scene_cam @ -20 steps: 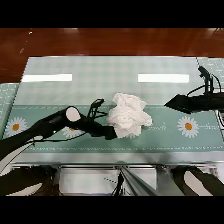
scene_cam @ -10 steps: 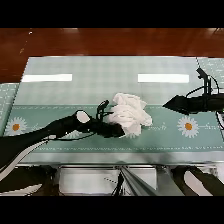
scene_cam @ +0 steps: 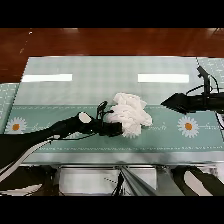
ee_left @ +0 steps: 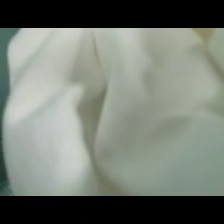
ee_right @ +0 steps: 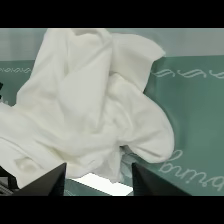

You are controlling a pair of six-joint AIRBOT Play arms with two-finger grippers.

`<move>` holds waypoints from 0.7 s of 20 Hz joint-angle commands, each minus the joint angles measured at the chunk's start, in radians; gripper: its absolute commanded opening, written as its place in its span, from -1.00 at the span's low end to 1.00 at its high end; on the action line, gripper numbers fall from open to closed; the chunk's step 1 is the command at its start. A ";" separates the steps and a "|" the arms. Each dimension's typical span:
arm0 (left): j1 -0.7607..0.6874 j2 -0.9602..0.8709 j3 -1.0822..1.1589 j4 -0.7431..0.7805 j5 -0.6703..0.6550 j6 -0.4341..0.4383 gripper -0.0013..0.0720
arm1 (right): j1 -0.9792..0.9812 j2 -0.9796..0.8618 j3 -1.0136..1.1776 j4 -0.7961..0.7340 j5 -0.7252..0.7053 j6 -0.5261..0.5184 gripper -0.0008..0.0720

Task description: Fold the shirts.

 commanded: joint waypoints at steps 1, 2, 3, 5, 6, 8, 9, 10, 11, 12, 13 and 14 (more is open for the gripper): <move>0.001 -0.002 0.001 -0.014 0.006 0.000 -0.91 | 0.000 0.000 0.000 0.043 0.053 -0.020 0.39; 0.001 -0.002 0.001 -0.014 -0.002 0.002 -0.92 | 0.000 0.000 0.000 0.043 0.069 -0.028 0.39; 0.001 -0.001 0.001 -0.014 -0.007 0.004 -0.92 | 0.004 0.000 0.000 0.043 0.083 -0.033 0.39; 0.001 0.000 0.001 -0.014 -0.013 0.005 -0.92 | 0.067 0.000 0.000 -0.001 0.079 -0.045 0.54; 0.001 0.002 0.001 -0.014 -0.013 0.005 -0.92 | 0.121 0.000 0.000 -0.036 0.061 -0.048 0.54; 0.001 0.003 0.001 -0.014 -0.019 0.017 -0.92 | 0.255 -0.016 -0.001 -0.115 -0.010 -0.050 0.57; 0.001 0.003 0.001 -0.014 -0.030 0.029 -0.92 | 0.319 -0.037 0.000 -0.138 -0.060 -0.049 0.67; 0.001 0.003 0.001 -0.014 -0.041 0.031 -0.92 | 0.369 -0.064 0.000 -0.140 -0.110 -0.049 0.67; 0.001 0.003 0.001 -0.014 -0.052 0.039 -0.92 | 0.412 -0.097 0.000 -0.134 -0.167 -0.049 0.67; 0.001 0.004 0.001 -0.014 -0.060 0.049 -0.92 | 0.444 -0.129 0.000 -0.125 -0.219 -0.047 0.67; 0.001 0.008 0.001 -0.014 -0.063 0.053 -0.92 | 0.474 -0.165 0.000 -0.110 -0.272 -0.042 0.66; 0.001 0.014 0.001 -0.014 -0.061 0.053 -0.92 | 0.496 -0.198 0.000 -0.092 -0.315 -0.033 0.64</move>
